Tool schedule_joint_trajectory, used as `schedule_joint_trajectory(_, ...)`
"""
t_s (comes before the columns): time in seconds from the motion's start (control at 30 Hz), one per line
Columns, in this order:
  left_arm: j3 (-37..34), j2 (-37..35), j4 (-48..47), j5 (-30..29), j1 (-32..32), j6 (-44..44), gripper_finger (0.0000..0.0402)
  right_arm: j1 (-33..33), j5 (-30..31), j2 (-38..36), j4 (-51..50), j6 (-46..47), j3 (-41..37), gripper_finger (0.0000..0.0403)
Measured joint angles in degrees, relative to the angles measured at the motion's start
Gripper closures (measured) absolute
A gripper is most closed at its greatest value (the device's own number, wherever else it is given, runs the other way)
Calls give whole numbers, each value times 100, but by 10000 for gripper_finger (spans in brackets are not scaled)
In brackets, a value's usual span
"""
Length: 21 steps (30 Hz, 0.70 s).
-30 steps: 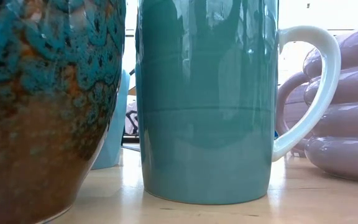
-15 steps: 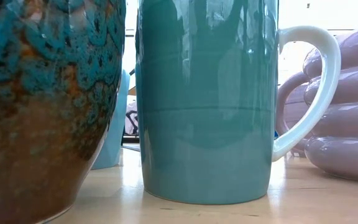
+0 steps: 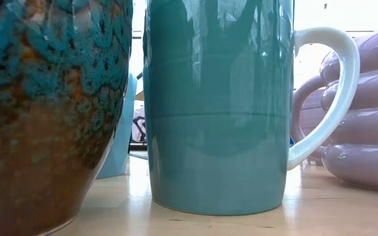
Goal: Place coffee mugs
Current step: Put the yellow mug on the shelf
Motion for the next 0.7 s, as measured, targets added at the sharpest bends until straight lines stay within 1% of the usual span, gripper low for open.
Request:
schedule_joint_trajectory(0.27, 0, 0, 0, 196, 2, 0, 347, -265, 61, 0, 43, -397, 2, 237)
schedule_joint_trajectory(0.53, 0, 0, 0, 196, 1, 0, 347, -520, 67, 0, 236, -440, 0, 237)
schedule_joint_trajectory(0.7, 0, 0, 2, 194, 1, 0, 347, -612, 65, 1, 393, -653, 0, 237)
